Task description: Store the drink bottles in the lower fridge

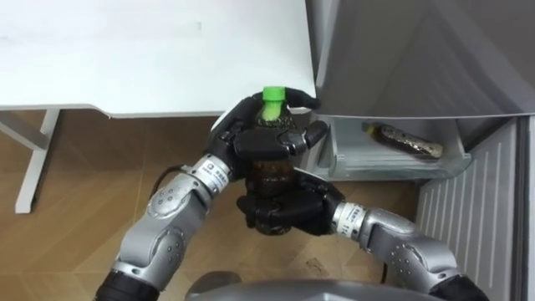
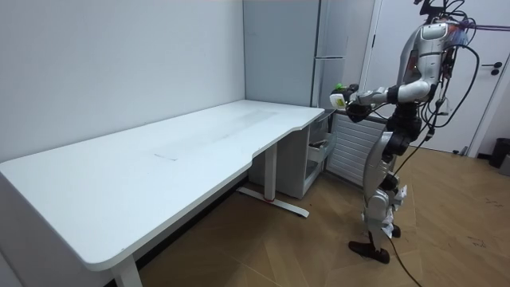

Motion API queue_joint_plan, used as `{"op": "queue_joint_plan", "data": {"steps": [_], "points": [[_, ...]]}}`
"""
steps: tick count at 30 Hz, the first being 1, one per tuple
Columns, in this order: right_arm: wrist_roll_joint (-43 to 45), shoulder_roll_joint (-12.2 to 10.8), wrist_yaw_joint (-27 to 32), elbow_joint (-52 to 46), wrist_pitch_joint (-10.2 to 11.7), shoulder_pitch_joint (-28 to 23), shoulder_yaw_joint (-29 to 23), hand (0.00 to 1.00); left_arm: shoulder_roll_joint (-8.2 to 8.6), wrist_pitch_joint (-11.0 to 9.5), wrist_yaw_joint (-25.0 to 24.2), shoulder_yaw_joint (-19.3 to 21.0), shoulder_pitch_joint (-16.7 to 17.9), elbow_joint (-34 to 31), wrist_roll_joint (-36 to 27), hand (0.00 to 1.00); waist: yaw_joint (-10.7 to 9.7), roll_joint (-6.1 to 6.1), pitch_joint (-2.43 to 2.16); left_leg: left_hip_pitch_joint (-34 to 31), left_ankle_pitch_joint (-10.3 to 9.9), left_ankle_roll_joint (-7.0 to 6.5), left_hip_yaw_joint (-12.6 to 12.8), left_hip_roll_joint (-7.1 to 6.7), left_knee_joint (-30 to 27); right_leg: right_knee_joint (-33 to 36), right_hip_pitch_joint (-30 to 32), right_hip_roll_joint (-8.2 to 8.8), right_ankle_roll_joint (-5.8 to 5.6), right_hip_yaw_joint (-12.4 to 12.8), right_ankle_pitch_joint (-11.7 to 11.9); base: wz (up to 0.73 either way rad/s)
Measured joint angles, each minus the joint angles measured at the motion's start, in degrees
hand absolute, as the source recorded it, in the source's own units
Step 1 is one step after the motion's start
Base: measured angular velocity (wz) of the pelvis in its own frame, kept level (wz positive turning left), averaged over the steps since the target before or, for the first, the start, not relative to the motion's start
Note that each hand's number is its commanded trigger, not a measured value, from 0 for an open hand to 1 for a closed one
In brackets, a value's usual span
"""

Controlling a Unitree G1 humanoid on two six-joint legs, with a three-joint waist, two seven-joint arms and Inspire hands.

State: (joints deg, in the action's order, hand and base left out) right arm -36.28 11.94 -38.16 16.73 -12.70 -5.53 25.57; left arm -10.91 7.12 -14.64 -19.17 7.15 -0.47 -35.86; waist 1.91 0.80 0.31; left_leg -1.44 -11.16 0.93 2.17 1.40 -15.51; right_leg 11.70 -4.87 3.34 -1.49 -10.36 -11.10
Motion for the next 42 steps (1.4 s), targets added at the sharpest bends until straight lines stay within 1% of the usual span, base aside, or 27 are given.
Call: {"op": "queue_joint_plan", "data": {"steps": [5, 7, 8, 9, 10, 13, 14, 16, 19, 20, 21, 22, 25, 29, 31, 34, 42], "points": [[1.0, 0.6, 0.1, -1.9, -1.6, -0.2, -0.5, 1.0, -0.69, 0.2, -0.7, 0.1, 0.2, 0.1, -2.9, 0.0, -0.3, 0.15, 0.01, 0.0, 0.0, 0.0, 0.1, -0.01, -0.2, 0.0, -0.1, 0.02, 0.0, 0.0, 0.0, 0.0], [1.1, 1.0, 0.0, -2.4, -2.6, -0.2, -0.7, 1.0, -0.7, 1.2, -1.8, 0.9, 0.1, 0.6, -4.6, 0.0, -0.4, 0.5, -0.08, 0.0, 0.0, -0.01, 0.1, -0.03, -0.2, -0.1, -0.1, 0.04, 0.0, 0.0, 0.0, 0.0], [1.1, 1.0, 0.0, -2.7, -3.1, -0.2, -0.7, 0.64, -0.72, 1.5, -2.0, 1.0, 0.1, 0.6, -4.8, 0.0, -0.4, 0.63, -0.09, -0.1, 0.0, -0.01, 0.1, -0.04, -0.2, -0.1, -0.1, 0.06, -0.01, 0.0, -0.1, 0.0], [1.1, 1.1, 0.0, -3.2, -3.9, -0.2, -0.9, 0.0, -0.7, 1.8, -2.2, 1.1, 0.1, 0.6, -5.2, 0.0, -0.4, 0.89, -0.1, -0.1, 0.0, -0.02, 0.1, -0.1, -0.2, -0.3, -0.1, 0.13, -0.02, 0.0, -0.1, 0.0], [1.2, 1.4, -0.1, -3.6, -4.7, -0.3, -1.0, 0.0, -0.64, 2.1, -2.5, 1.1, 0.1, 0.9, -5.8, 0.0, -0.4, 1.14, -0.17, 0.0, 0.0, -0.04, 0.1, -0.15, -0.2, -0.6, -0.4, 0.14, -0.03, 0.0, -0.1, 0.0], [1.8, 1.9, -0.3, -4.1, -5.8, -0.6, -1.5, 0.0, -0.8, 2.8, -2.6, 1.1, 0.2, 2.0, -8.8, 0.0, -0.4, 1.85, -0.42, 0.2, 0.0, -0.04, 0.1, -0.17, -0.1, -1.1, -0.8, 0.11, -0.04, 0.1, -0.1, 0.0], [1.8, 2.0, -0.4, -4.1, -5.9, -0.6, -1.7, 0.0, -0.8, 2.8, -2.6, 1.1, 0.2, 2.2, -9.4, 0.0, -0.4, 1.91, -0.4, 0.2, 0.0, -0.04, 0.1, -0.17, -0.1, -1.1, -0.8, 0.11, -0.05, 0.2, -0.1, 0.0], [1.7, 2.1, -1.6, -4.5, -6.1, -0.7, -2.5, 0.0, -0.88, 2.9, -2.6, 1.5, 0.2, 3.8, -14.1, 0.0, -0.3, 1.93, -0.36, 0.2, 0.0, -0.04, 0.4, -0.17, -0.1, -1.1, -0.7, 0.11, -0.05, 0.6, -0.1, -0.04], [1.6, 3.1, -1.9, -5.9, -6.2, -0.8, -2.6, 0.0, -0.96, 2.9, -2.8, 1.7, 0.1, 5.1, -20.5, 0.0, -0.3, 1.81, -0.24, 0.1, 0.0, -0.05, 0.5, -0.15, -0.1, -1.1, -0.7, 0.12, -0.06, 0.6, -0.1, 0.0], [1.6, 3.2, -1.9, -6.3, -6.2, -0.8, -2.6, 0.22, -1.02, 2.9, -2.8, 1.6, 0.1, 5.1, -21.2, 0.0, -0.2, 1.71, -0.16, 0.1, 0.0, -0.05, 0.5, -0.14, -0.1, -1.1, -0.7, 0.12, -0.06, 0.7, -0.1, 0.0], [1.6, 3.4, -1.9, -6.7, -6.2, -0.8, -2.6, 0.89, -1.11, 2.9, -3.1, 1.6, 0.1, 5.1, -22.4, 0.0, -0.2, 1.55, -0.04, 0.1, 0.0, -0.06, 0.5, -0.13, 0.0, -1.1, -0.6, 0.12, -0.06, 0.7, -0.1, 0.0], [1.5, 3.4, -2.0, -6.8, -6.2, -0.8, -2.6, 1.0, -1.13, 2.9, -3.1, 1.6, 0.1, 5.2, -22.9, 0.0, -0.1, 1.38, 0.07, 0.1, 0.0, -0.06, 0.5, -0.14, 0.1, -1.1, -0.5, 0.12, -0.08, 0.7, -0.2, 0.0], [1.3, 3.5, -2.0, -6.8, -6.2, -0.8, -2.5, 1.0, -1.23, 2.9, -3.1, 1.5, 0.1, 5.5, -24.2, 0.0, -0.1, 1.13, 0.26, -0.1, 0.0, -0.07, 0.7, -0.11, 0.2, -1.1, -0.1, 0.12, -0.07, 0.7, -0.2, -0.03], [0.2, 3.8, -2.0, -6.9, -6.9, -0.8, -2.2, 1.0, -1.77, 2.8, -3.1, 1.4, 0.1, 5.8, -25.7, 0.0, -0.3, 1.26, 0.27, -0.1, 0.0, -0.07, 0.9, -0.13, 0.3, -1.1, 0.0, 0.17, -0.1, 0.7, -0.3, -0.01], [0.2, 3.9, -2.1, -7.3, -7.0, -0.8, -2.1, 1.0, -2.28, 2.7, -3.1, 1.4, 0.1, 5.9, -27.2, 0.0, -0.3, 1.3, 0.23, 0.0, 0.0, -0.07, 0.9, -0.14, 0.4, -1.1, 0.0, 0.2, -0.11, 0.7, -0.3, 0.0], [0.2, 3.9, -1.9, -7.3, -7.5, -0.8, -2.2, 1.0, -2.28, 2.7, -3.2, 1.0, 0.1, 5.9, -27.5, 0.0, -0.2, 1.49, 0.14, 0.0, 0.0, -0.07, 1.0, -0.14, 0.3, -1.0, 0.0, 0.23, -0.11, 0.7, -0.3, 0.0], [-0.2, 3.8, -2.0, -7.3, -7.5, -0.8, -2.4, 1.0, -2.33, 2.6, -3.2, 1.1, 0.2, 5.9, -28.8, 0.0, -0.1, 1.97, -0.13, 0.1, 0.0, -0.07, 0.9, -0.11, 0.1, -0.7, -0.2, 0.23, -0.1, 0.7, -0.2, 0.0]]}}
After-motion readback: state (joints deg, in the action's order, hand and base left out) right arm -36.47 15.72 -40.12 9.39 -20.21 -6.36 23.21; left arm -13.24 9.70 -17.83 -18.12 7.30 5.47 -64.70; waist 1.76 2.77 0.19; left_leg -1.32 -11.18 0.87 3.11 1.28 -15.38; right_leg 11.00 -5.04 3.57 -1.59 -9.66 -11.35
